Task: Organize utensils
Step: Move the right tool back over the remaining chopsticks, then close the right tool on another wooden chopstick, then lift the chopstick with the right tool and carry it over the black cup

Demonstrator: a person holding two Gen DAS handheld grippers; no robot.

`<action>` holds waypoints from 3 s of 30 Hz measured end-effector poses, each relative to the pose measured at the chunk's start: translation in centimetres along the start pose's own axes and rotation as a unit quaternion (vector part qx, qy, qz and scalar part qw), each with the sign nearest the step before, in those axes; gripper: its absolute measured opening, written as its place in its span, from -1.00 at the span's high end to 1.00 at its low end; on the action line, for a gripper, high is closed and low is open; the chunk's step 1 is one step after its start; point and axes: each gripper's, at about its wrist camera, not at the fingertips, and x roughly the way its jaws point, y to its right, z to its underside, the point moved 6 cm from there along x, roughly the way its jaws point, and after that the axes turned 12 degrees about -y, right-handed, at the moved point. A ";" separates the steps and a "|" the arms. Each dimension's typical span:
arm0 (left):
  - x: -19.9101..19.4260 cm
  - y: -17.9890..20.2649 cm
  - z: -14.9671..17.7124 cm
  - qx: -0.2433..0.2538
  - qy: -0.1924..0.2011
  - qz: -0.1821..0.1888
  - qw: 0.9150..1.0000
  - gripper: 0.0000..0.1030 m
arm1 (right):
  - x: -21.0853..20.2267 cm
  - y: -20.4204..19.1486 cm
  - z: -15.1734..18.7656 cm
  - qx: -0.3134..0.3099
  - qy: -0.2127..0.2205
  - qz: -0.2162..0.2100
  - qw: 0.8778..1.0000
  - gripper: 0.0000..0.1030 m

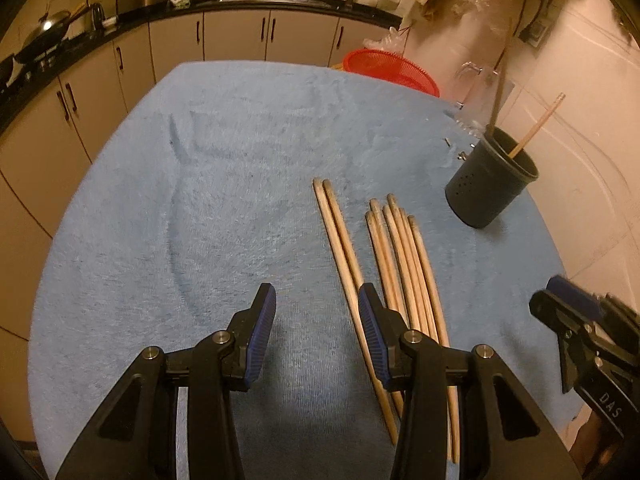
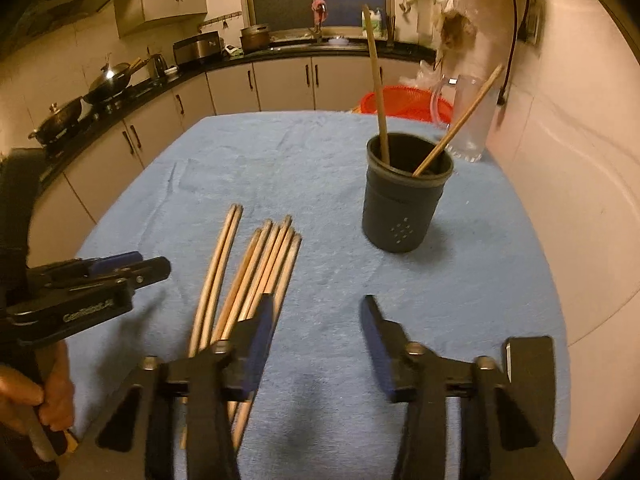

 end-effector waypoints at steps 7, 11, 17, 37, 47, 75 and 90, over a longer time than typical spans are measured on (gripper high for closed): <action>2.1 0.8 -3.1 -0.008 -0.028 0.035 0.999 0.44 | 0.2 0.4 0.2 0.016 -0.009 -0.020 1.000 0.26; 3.8 1.4 -5.3 -0.015 -0.046 0.041 0.998 0.54 | 0.1 0.6 0.2 0.024 -0.010 -0.029 0.999 0.26; 6.3 2.1 -6.9 -0.008 -0.066 0.020 0.998 0.70 | 0.4 1.0 0.2 0.029 -0.015 -0.031 0.999 0.26; 4.5 -4.2 -1.6 -0.015 -0.076 0.060 0.995 0.80 | 7.6 -2.2 -2.9 0.022 -0.092 -0.027 0.995 0.33; 5.3 -4.1 -2.9 -0.012 -0.068 0.065 0.995 0.80 | 11.8 -2.4 -4.6 0.018 -0.135 0.030 0.990 0.60; 5.2 -2.6 -4.7 0.017 -0.067 0.031 0.997 0.86 | 12.4 -2.8 -6.8 -0.015 -0.163 0.006 0.986 0.84; -7.3 0.0 -4.9 0.030 0.083 0.064 0.994 0.87 | -2.2 -2.5 -6.7 -0.008 0.038 -0.071 0.997 0.84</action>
